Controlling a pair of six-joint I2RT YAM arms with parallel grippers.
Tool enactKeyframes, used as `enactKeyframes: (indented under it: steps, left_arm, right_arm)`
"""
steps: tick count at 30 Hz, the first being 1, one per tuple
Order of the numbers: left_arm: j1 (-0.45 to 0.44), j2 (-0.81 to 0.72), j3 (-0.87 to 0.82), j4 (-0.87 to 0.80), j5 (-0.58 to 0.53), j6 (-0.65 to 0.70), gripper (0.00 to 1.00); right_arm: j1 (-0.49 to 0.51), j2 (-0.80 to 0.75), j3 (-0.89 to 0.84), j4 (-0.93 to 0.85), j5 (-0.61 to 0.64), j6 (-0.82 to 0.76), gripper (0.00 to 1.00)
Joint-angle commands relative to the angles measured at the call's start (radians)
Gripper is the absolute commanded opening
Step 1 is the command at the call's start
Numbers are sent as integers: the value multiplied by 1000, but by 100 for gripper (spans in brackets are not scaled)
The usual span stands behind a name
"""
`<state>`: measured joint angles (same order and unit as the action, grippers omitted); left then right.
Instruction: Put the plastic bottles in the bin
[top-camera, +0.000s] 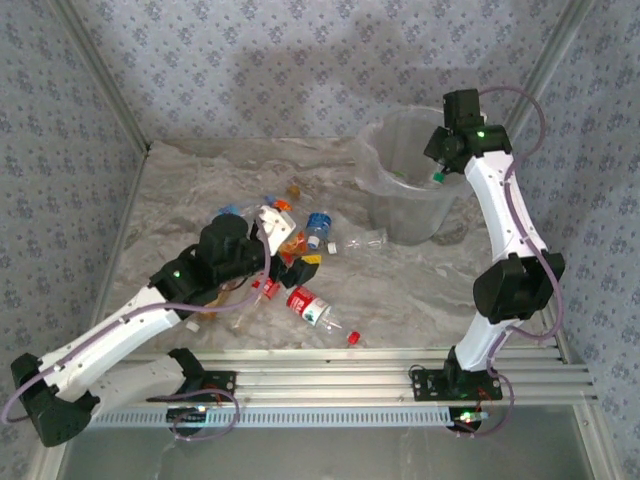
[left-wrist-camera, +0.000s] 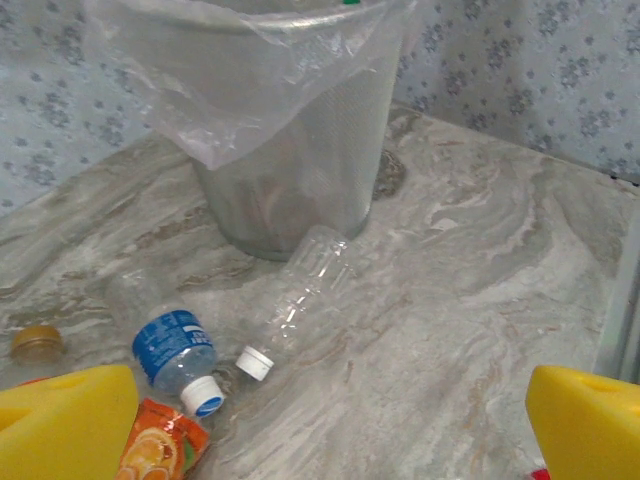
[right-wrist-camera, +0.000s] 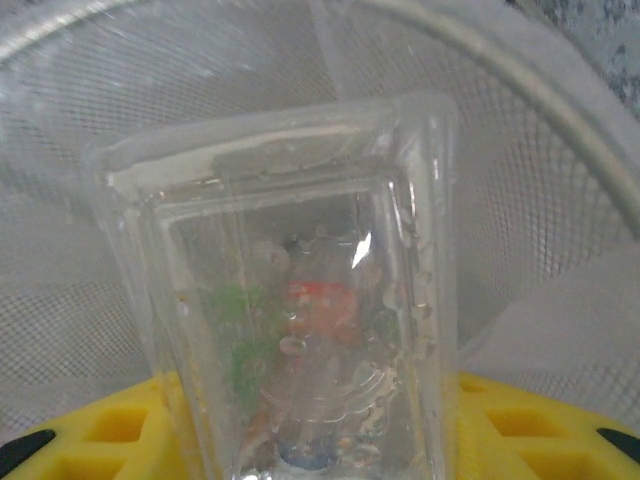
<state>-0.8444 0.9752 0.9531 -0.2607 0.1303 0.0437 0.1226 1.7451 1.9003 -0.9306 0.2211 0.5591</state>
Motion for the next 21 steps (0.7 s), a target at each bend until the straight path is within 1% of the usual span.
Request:
enactKeyframes:
  steps: [1,6,11,12,15,18,21]
  left_arm:
    - [-9,18,50,-61,69,28,100]
    - [-15,14,48,-61,65,35,100]
    - [-18,10,49,-64,61,39,100]
    - [-20,10,49,-66,61,41,100]
    - [-21,8,48,-66,57,42,100]
    - [-22,8,49,-66,55,42,100]
    - [-22,10,49,-66,52,42,100]
  right_arm:
    - [-1,18,-17,-28,5,105,45]
    - [2,36,-44,-8,0,143,45]
    - [4,41,-85,1,-3,176,47]
    - [5,38,-94,3,-3,179,49]
    - [5,30,-105,6,-4,187,61]
    - [5,23,-102,8,-3,187,70]
    - [5,16,-92,5,-2,186,73]
